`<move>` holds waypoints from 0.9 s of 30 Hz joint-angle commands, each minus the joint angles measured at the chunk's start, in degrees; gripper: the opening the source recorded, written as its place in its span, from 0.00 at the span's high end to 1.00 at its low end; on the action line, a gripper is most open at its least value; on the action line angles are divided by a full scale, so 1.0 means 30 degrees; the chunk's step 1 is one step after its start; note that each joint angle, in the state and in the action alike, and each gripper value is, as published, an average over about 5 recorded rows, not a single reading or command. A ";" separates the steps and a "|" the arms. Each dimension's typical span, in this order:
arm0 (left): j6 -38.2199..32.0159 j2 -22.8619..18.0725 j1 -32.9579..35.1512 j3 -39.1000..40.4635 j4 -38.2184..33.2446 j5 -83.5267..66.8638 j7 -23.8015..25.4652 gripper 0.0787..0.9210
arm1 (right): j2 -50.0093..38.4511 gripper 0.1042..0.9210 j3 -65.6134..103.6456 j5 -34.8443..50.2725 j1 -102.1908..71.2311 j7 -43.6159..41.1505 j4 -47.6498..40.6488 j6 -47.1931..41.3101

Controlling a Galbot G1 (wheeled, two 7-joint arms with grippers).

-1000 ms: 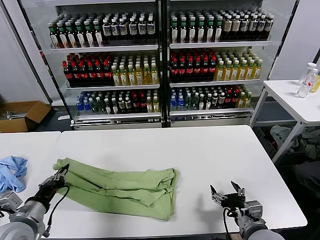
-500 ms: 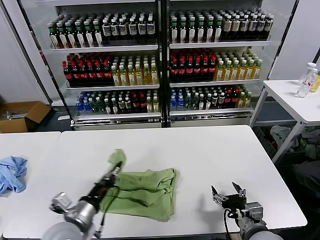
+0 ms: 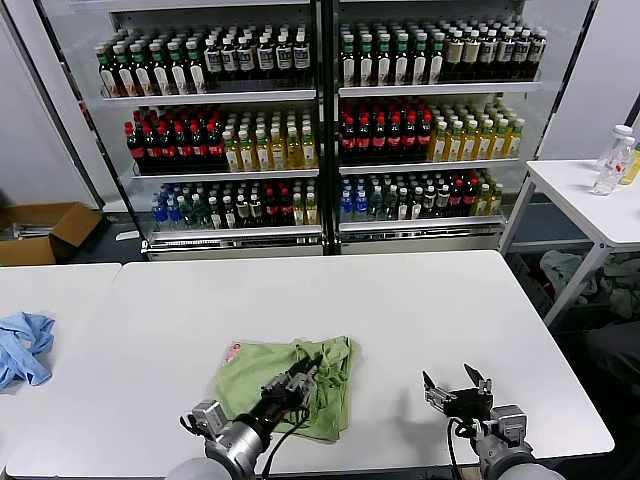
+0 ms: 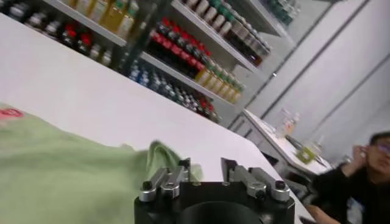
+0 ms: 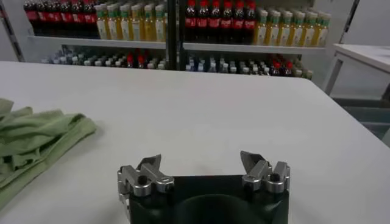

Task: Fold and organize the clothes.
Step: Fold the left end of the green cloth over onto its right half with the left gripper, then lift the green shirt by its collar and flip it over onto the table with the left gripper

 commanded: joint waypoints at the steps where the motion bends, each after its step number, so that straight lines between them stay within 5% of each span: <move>1: -0.0627 -0.0037 0.1671 -0.0788 -0.1506 0.2216 0.0842 0.55 | 0.0019 0.12 0.0006 -0.0002 0.0065 -0.0032 -0.0056 0.0030; 8: -0.2546 0.1040 0.1218 -0.4644 0.1924 0.5520 -0.1319 0.31 | 0.0125 0.12 -0.0095 -0.0017 0.0236 -0.0049 -0.0221 0.0084; 14: -0.1856 0.1426 0.0309 -0.5704 0.3438 0.2468 -0.1565 0.14 | 0.0262 0.12 -0.0244 -0.0110 0.0341 -0.0033 -0.0293 0.0065; 27: 0.0976 0.0965 -0.0152 -0.5690 0.4573 -0.4039 -0.0493 0.12 | 0.0235 0.12 -0.0005 -0.0141 0.0106 -0.0025 -0.0147 0.0071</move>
